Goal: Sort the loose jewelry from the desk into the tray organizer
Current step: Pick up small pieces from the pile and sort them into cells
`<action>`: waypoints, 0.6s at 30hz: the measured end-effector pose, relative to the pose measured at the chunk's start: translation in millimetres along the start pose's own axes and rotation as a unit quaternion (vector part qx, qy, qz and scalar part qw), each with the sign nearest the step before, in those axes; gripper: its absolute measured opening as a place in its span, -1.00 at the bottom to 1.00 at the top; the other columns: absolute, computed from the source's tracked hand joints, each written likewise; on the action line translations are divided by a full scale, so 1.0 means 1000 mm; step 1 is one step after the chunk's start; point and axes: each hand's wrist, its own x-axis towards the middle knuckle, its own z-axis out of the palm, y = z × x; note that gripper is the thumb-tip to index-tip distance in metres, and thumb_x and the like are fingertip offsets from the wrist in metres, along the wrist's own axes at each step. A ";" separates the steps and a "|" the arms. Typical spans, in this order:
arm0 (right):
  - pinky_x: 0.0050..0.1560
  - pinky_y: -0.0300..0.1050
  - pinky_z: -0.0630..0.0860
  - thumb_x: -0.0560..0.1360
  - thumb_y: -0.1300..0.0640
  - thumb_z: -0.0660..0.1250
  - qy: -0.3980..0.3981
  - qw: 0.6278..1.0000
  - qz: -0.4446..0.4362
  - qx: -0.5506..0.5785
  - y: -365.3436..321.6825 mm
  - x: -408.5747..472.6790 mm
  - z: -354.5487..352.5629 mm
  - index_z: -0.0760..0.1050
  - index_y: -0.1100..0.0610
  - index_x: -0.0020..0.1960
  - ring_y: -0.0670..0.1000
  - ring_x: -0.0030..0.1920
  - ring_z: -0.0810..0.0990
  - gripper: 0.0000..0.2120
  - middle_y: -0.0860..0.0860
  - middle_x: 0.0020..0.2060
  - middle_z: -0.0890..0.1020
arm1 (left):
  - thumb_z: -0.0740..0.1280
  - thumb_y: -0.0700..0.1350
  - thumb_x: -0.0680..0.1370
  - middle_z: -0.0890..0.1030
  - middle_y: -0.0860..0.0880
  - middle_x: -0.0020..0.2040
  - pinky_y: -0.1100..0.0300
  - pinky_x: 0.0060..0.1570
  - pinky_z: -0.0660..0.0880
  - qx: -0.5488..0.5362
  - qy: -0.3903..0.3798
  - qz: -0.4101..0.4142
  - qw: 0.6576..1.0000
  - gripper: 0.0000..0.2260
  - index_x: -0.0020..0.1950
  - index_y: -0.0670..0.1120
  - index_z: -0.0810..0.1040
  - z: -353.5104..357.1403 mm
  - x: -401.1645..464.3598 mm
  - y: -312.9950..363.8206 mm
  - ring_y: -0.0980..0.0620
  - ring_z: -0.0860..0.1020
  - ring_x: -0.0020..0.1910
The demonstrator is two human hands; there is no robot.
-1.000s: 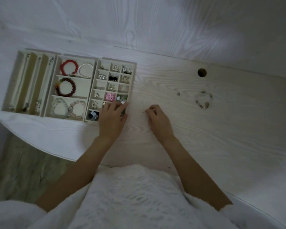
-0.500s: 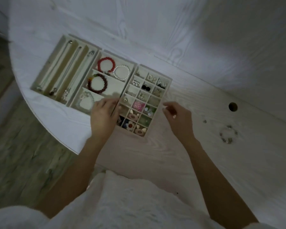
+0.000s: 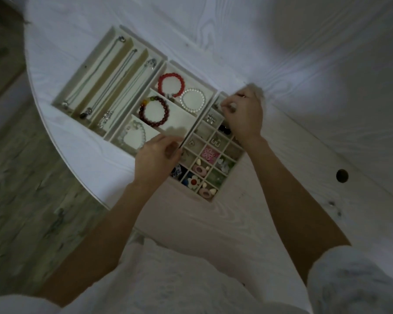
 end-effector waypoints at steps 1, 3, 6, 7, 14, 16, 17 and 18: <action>0.00 -0.09 0.44 0.43 0.20 0.38 0.003 1.000 0.001 -0.006 0.000 0.001 0.000 0.65 0.13 -0.09 0.11 0.00 0.47 -0.90 0.11 -0.05 0.53 | 0.45 -0.17 0.45 0.62 0.00 -0.11 0.11 -0.23 0.57 0.000 -0.002 0.000 1.000 -0.78 0.09 -0.04 0.64 -0.001 0.000 0.000 0.02 0.59 -0.22; -0.02 -0.11 0.44 0.43 0.20 0.37 0.003 1.000 0.007 -0.006 0.002 0.002 -0.001 0.65 0.12 -0.07 0.10 0.01 0.48 -0.89 0.09 -0.04 0.53 | 0.45 -0.16 0.46 0.62 0.01 -0.11 0.11 -0.23 0.57 0.000 -0.003 0.001 1.000 -0.78 0.09 -0.03 0.64 -0.002 0.001 0.001 0.04 0.58 -0.22; -0.09 -0.14 0.45 0.42 0.20 0.36 0.026 0.999 -0.002 -0.018 0.009 0.000 -0.004 0.63 0.13 -0.08 0.08 0.00 0.49 -0.89 0.08 -0.05 0.53 | 0.45 -0.16 0.45 0.62 0.02 -0.12 0.09 -0.22 0.58 0.001 -0.004 0.004 1.000 -0.79 0.07 -0.03 0.64 -0.002 0.003 -0.001 0.04 0.58 -0.22; -0.11 -0.13 0.45 0.42 0.20 0.37 0.036 0.999 -0.009 -0.026 0.010 -0.001 -0.006 0.64 0.13 -0.10 0.08 -0.01 0.50 -0.90 0.08 -0.05 0.52 | 0.45 -0.15 0.44 0.62 0.03 -0.12 0.09 -0.23 0.58 0.001 -0.004 0.006 1.000 -0.79 0.07 -0.03 0.64 -0.002 0.003 -0.001 0.04 0.58 -0.23; -0.20 -0.16 0.25 0.41 0.19 0.36 0.028 0.994 -0.072 -0.080 0.001 0.003 -0.005 0.67 0.16 -0.15 0.12 -0.10 0.46 -0.89 0.12 -0.18 0.52 | 0.44 -0.15 0.46 0.61 0.04 -0.11 0.09 -0.21 0.58 -0.004 -0.012 0.004 1.000 -0.80 0.08 -0.02 0.64 -0.002 0.003 -0.001 0.06 0.57 -0.25; -0.22 -0.13 0.28 0.41 0.18 0.36 0.027 0.988 -0.098 -0.114 -0.001 0.007 -0.002 0.67 0.18 -0.15 0.14 -0.10 0.47 -0.88 0.12 -0.21 0.52 | 0.44 -0.14 0.47 0.60 0.05 -0.11 0.10 -0.21 0.57 -0.004 -0.015 0.000 1.000 -0.80 0.08 -0.01 0.63 -0.003 0.003 -0.001 0.08 0.56 -0.25; -0.22 -0.11 0.31 0.42 0.19 0.36 0.021 0.986 -0.104 -0.132 -0.001 0.010 -0.001 0.68 0.19 -0.14 0.15 -0.09 0.47 -0.87 0.12 -0.22 0.53 | 0.44 -0.13 0.47 0.60 0.05 -0.11 0.10 -0.21 0.57 -0.004 -0.016 -0.001 1.000 -0.80 0.08 -0.01 0.63 -0.003 0.004 -0.001 0.09 0.56 -0.25; -0.22 -0.10 0.34 0.43 0.20 0.35 0.018 0.983 -0.107 -0.146 -0.001 0.012 0.001 0.68 0.20 -0.15 0.16 -0.09 0.48 -0.86 0.12 -0.23 0.54 | 0.44 -0.13 0.47 0.60 0.05 -0.11 0.11 -0.21 0.58 -0.005 -0.017 -0.002 1.000 -0.80 0.09 -0.01 0.63 -0.003 0.004 -0.001 0.09 0.56 -0.25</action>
